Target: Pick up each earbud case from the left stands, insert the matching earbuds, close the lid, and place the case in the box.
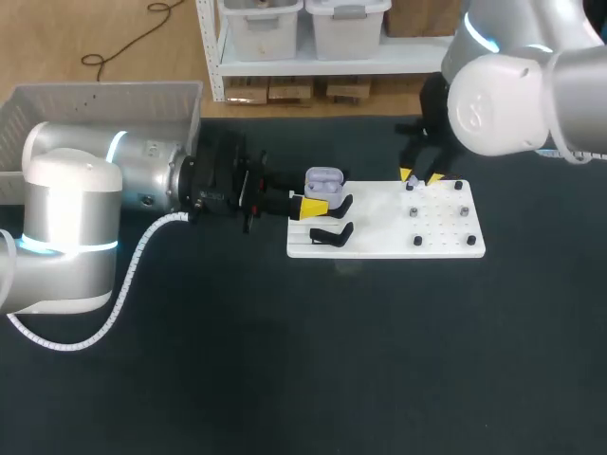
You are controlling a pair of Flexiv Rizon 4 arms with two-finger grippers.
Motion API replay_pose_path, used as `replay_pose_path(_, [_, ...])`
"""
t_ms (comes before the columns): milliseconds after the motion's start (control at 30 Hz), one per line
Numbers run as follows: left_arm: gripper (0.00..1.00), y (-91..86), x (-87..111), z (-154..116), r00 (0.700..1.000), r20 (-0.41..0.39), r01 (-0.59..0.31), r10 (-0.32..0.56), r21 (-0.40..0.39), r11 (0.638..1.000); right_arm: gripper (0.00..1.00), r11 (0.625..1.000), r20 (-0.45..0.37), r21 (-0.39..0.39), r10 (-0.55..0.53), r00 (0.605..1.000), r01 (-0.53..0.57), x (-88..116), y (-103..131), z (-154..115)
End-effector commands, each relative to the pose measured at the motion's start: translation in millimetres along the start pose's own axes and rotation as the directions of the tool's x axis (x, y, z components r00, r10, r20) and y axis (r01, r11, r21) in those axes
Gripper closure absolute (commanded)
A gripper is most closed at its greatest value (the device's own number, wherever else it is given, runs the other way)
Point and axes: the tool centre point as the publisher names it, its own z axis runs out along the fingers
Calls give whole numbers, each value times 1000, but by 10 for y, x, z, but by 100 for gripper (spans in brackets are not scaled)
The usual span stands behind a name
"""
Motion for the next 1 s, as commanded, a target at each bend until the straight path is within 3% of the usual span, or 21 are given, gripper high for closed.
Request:
replay_pose_path(33, [100,-9,7,4,1000,1,-2,2,-4,1000,62,1000,11,7,2,1000,-2,30,-9,20])
replay_pose_path(1000, [100,-9,7,4,1000,1,-2,2,-4,1000,67,999,8,42,3,1000,-3,-29,-61,168])
